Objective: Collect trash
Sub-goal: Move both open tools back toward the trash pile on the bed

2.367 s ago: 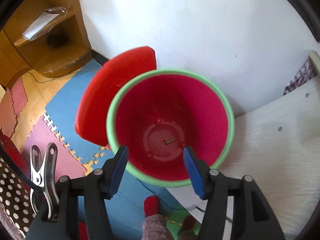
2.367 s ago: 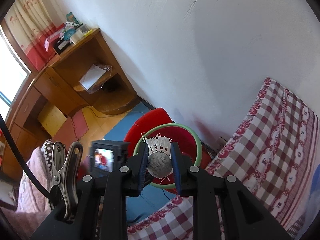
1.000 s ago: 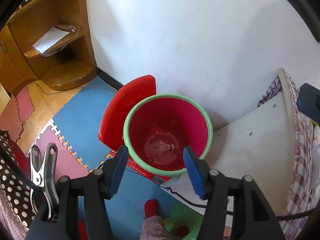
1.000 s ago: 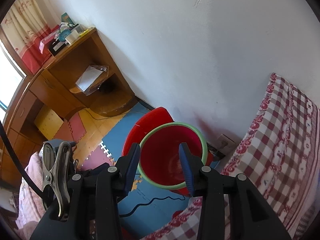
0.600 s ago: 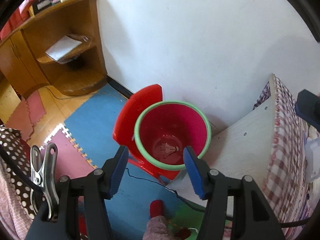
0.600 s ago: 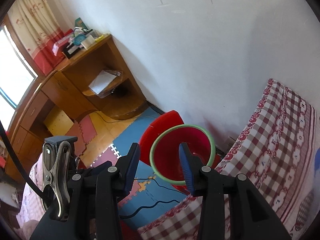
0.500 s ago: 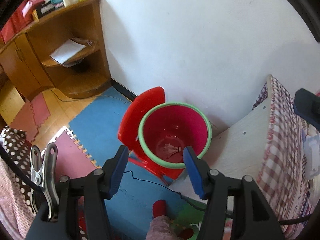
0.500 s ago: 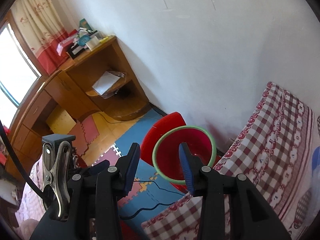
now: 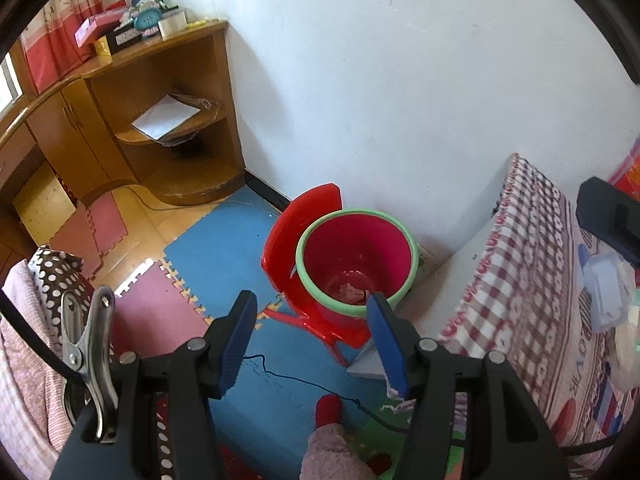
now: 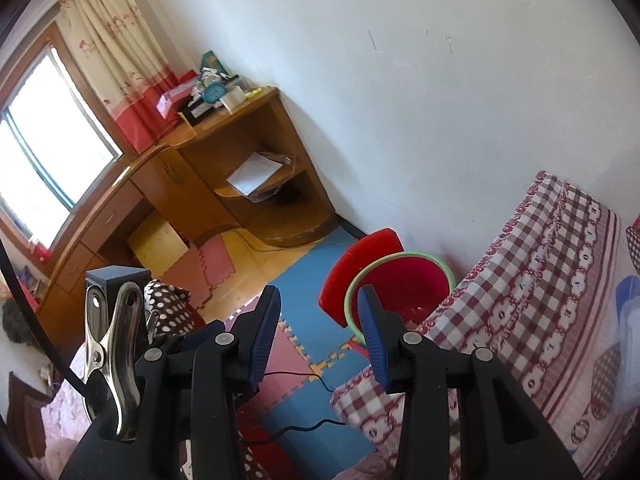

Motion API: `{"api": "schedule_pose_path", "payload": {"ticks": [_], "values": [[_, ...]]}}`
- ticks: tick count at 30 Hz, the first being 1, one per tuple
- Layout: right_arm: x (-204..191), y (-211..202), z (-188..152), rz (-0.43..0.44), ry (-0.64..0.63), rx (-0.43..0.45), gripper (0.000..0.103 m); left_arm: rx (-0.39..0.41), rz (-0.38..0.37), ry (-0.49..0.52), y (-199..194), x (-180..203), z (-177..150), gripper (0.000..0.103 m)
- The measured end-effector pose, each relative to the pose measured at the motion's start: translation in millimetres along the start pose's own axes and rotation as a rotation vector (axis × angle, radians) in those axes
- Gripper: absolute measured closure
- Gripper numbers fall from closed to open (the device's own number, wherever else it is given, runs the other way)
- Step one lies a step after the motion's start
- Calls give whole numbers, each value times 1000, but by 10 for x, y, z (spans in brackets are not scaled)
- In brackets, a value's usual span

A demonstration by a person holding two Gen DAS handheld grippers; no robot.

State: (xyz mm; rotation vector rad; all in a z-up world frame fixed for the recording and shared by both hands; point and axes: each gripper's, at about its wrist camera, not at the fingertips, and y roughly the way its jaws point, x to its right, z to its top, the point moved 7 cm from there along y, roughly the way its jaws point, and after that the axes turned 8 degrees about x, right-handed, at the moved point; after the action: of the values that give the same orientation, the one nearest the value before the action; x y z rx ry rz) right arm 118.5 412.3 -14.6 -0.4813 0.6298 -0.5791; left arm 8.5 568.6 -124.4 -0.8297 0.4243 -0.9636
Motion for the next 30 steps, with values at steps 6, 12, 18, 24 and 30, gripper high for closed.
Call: {"api": "schedule_pose_path", "payload": {"ticks": [6, 12, 18, 24, 30], "values": [[-88, -297, 18, 8, -10, 20, 62, -3, -26, 25, -320, 202, -86, 43], [-14, -716, -14, 1, -15, 56, 62, 8, -53, 70, -570, 499, -162, 43], [210, -1162, -69, -38, 16, 100, 62, 7, -96, 104, -731, 860, -217, 43], [500, -1500, -185, -87, 55, 128, 62, 6, -150, 143, -879, 1291, -299, 43], [786, -1835, -303, -134, 85, 150, 62, 4, -205, 197, -1015, 1751, -386, 43]]}}
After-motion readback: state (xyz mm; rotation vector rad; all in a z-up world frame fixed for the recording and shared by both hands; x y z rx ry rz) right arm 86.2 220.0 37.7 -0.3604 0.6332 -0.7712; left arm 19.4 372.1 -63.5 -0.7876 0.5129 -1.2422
